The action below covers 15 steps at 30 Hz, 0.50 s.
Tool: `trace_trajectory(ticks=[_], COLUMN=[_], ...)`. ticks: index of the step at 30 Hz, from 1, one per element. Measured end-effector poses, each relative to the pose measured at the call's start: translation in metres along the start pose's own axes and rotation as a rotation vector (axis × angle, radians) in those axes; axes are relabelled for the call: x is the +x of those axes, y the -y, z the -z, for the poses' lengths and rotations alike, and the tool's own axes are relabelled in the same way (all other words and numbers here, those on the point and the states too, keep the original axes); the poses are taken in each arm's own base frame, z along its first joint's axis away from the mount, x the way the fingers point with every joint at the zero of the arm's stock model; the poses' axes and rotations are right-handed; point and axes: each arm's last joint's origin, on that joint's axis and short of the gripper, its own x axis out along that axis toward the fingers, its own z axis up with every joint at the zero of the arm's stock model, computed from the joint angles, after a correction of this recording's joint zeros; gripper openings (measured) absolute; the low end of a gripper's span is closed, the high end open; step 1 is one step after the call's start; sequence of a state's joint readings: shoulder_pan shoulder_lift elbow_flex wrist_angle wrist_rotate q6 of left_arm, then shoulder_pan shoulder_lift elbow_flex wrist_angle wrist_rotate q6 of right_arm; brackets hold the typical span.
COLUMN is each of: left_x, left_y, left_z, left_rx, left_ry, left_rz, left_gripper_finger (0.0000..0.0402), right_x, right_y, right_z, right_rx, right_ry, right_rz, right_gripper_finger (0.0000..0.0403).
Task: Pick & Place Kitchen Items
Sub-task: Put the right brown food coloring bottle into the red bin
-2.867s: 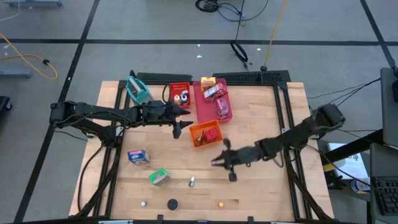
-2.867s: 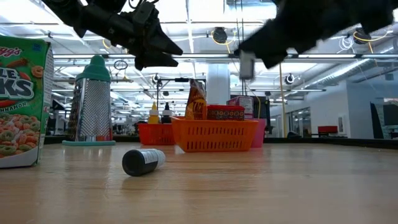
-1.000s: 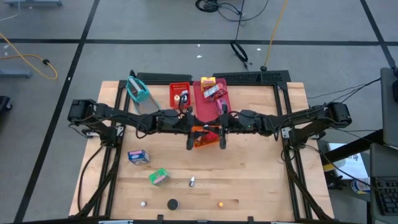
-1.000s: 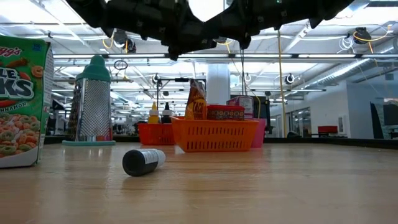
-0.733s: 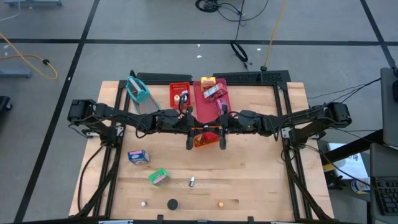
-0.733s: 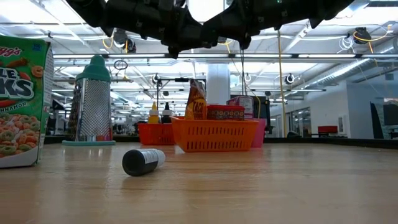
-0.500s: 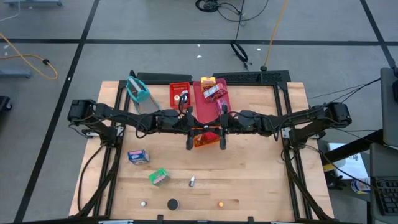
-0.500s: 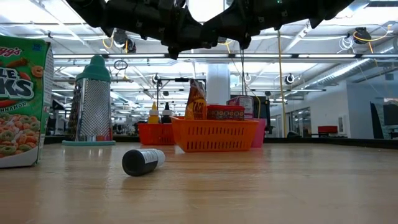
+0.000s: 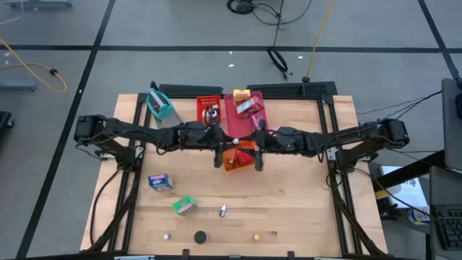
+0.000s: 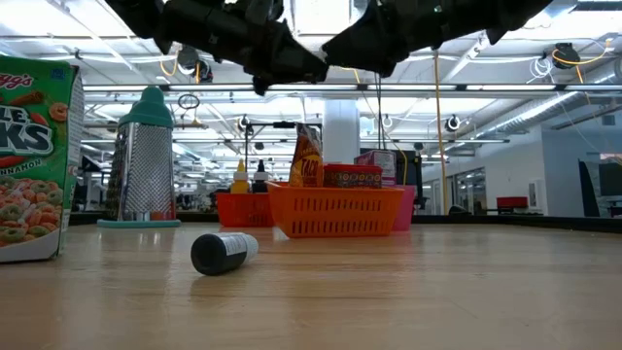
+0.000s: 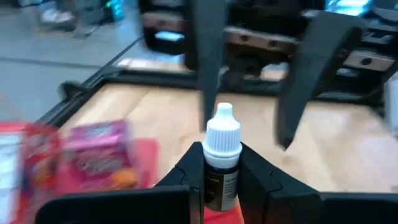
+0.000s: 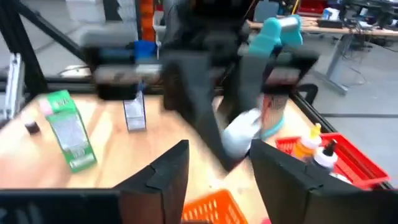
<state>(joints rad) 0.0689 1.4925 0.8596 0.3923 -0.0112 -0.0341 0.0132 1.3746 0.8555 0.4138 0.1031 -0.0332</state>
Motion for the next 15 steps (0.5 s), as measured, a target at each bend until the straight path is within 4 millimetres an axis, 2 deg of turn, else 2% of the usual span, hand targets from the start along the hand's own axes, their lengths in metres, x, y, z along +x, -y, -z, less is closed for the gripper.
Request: trace_trajectory(ticks=[4,9,15], left_x=[-0.016,-0.037,-0.042], left_y=[-0.011,-0.032,-0.068], left_z=[-0.007,-0.017,-0.014], left_rx=[0.023,-0.018,-0.136], left_ry=[-0.051,-0.054,-0.057], left_rz=[-0.147,-0.326,-0.494], left_gripper_finger=[0.0046,0.0046,0.0046], right_x=[-0.005,-0.008,-0.008], right_y=[0.001,-0.002,-0.016], right_z=[-0.001,-0.002,-0.001], right_rx=[-0.026,0.004,-0.021], right_ry=[-0.022,-0.034,-0.039], right_rz=[0.027,0.015,-0.032], right_gripper_finger=[0.0179,0.0179,0.0172])
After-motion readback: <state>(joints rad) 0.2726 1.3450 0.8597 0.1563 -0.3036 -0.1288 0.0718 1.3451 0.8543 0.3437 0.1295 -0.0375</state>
